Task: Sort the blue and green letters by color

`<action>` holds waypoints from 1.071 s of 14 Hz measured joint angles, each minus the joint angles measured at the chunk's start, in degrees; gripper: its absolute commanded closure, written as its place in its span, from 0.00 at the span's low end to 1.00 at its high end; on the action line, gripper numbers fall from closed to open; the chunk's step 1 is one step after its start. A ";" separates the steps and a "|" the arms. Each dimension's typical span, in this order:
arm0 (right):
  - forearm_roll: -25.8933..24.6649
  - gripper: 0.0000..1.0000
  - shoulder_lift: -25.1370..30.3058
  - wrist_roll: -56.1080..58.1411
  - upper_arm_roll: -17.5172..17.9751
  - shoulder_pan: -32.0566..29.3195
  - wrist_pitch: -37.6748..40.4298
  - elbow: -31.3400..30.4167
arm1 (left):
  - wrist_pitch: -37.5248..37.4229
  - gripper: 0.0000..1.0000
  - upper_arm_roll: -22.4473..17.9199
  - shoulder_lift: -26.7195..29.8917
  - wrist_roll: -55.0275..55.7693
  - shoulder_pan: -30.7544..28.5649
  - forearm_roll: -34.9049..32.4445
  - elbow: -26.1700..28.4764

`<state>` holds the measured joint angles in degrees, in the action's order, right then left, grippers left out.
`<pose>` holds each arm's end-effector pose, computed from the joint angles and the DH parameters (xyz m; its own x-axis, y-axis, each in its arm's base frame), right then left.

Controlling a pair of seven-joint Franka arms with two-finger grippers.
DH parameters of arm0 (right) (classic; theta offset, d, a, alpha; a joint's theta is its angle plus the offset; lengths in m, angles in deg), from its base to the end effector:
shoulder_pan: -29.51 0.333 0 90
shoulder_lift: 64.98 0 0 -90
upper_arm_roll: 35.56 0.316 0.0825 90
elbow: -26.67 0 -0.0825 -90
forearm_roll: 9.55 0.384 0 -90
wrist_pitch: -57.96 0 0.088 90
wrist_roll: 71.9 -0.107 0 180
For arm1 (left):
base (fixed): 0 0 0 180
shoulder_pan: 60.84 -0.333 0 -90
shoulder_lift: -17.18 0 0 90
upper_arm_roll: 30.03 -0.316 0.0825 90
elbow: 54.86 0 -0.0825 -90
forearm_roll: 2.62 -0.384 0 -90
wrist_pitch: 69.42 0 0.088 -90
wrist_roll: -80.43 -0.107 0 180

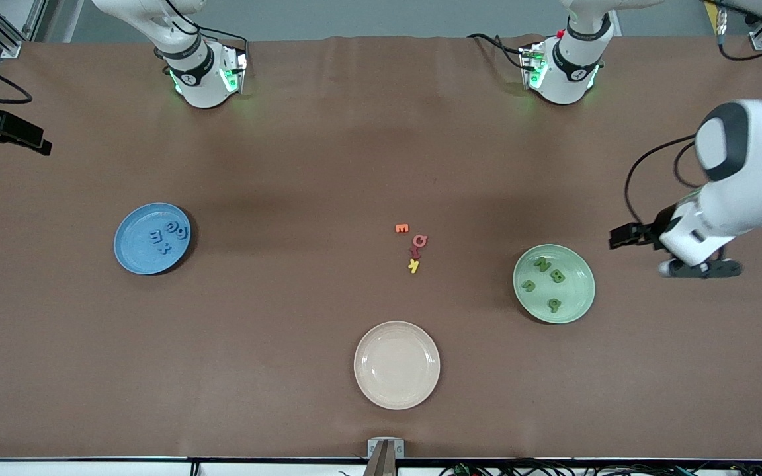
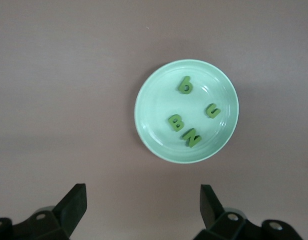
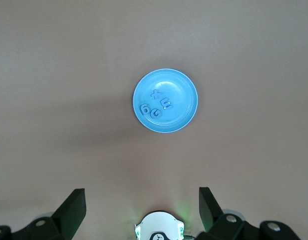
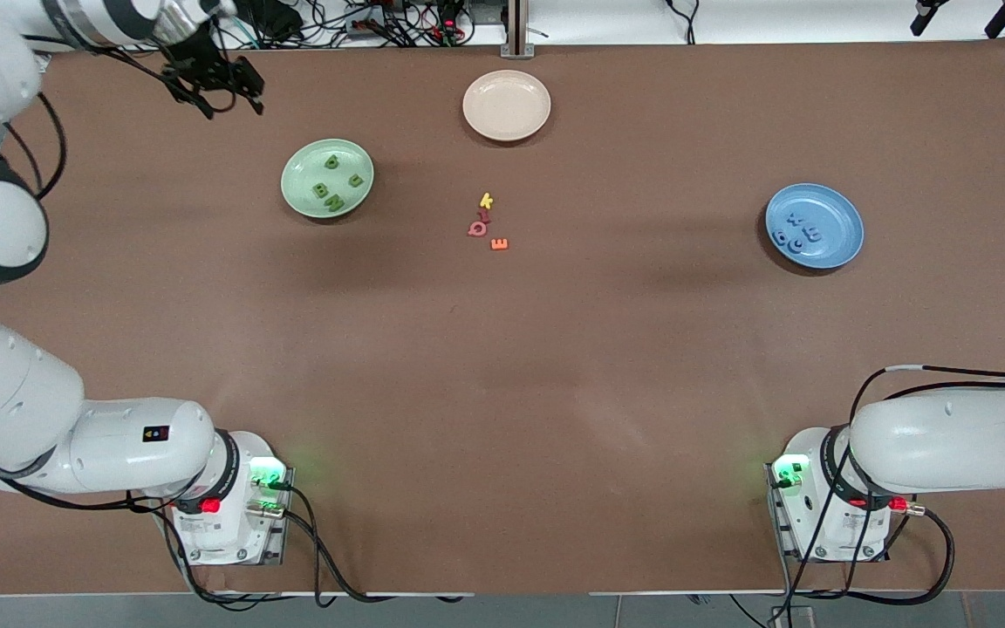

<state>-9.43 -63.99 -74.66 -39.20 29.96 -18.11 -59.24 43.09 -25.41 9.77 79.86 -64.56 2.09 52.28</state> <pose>0.5219 -0.0292 0.6473 0.9828 -0.1023 -0.1539 -0.1029 -0.9947 0.0042 0.5902 -0.0131 0.4416 0.9993 0.0061 -0.0358 0.0092 -0.9963 0.0854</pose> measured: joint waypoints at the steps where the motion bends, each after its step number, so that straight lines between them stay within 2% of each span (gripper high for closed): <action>1: 0.00 0.00 0.51 0.00 0.15 0.00 0.00 -0.36 | -1.01 0.00 -0.04 2.23 -0.03 -0.41 0.00 -0.05; 5: 0.00 0.00 2.33 0.00 0.24 0.00 0.09 -0.86 | -3.40 0.00 -0.06 9.19 -0.03 -1.21 0.00 -1.35; 10: 0.00 0.00 5.40 0.00 0.25 -0.01 0.27 -2.40 | -10.36 0.00 -0.06 10.02 0.04 -1.20 0.00 -8.55; 15: 0.00 0.00 5.72 0.00 0.25 -0.02 0.15 -3.45 | -13.56 0.00 -0.71 11.36 0.05 -0.57 0.00 -10.57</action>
<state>-9.43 -58.27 -74.66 -38.94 29.94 -17.96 -62.69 29.53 -26.11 21.13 79.91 -65.13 2.09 41.72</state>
